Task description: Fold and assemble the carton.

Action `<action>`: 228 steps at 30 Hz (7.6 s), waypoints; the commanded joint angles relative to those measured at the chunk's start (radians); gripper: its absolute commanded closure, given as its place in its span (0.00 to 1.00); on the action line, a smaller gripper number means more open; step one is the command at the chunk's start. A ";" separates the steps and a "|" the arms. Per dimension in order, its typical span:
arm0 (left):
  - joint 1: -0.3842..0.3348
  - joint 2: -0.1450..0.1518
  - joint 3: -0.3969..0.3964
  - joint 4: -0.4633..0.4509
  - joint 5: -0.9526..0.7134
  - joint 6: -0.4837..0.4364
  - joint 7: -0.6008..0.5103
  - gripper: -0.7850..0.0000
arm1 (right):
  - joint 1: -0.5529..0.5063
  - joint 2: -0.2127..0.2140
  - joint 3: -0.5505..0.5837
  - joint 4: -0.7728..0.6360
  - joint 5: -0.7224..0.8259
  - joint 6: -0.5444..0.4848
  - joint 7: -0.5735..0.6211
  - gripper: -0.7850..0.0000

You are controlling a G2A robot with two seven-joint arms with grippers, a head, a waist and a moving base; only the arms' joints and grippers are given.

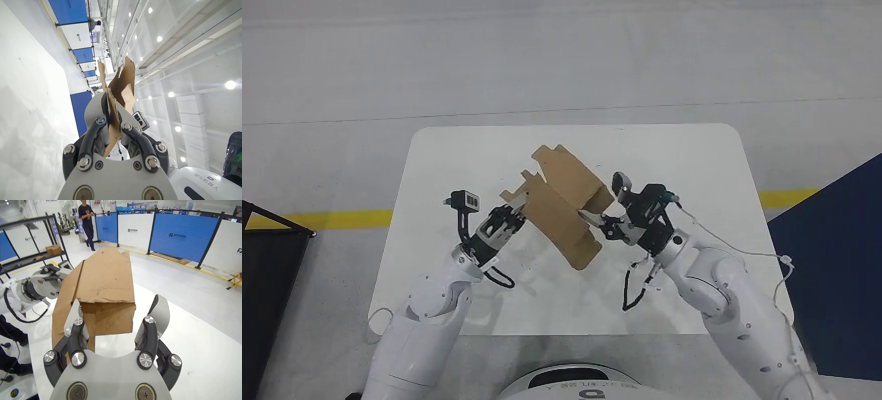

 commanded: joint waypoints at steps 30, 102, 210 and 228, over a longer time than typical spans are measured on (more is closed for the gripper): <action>-0.073 -0.008 0.012 0.054 -0.025 -0.071 0.013 1.00 | -0.023 -0.015 0.010 0.017 1.333 0.201 0.359 0.64; -0.085 0.016 0.024 0.057 0.343 -0.133 -0.009 0.00 | 0.199 -0.087 -0.120 0.214 1.586 0.165 0.341 1.00; -0.086 0.023 -0.029 -0.046 0.469 -0.042 0.220 0.00 | 0.080 -0.111 0.001 0.262 1.952 0.292 0.633 1.00; -0.127 0.023 0.006 0.006 0.582 -0.045 0.204 0.00 | 0.089 -0.110 -0.019 0.212 1.931 0.347 0.684 1.00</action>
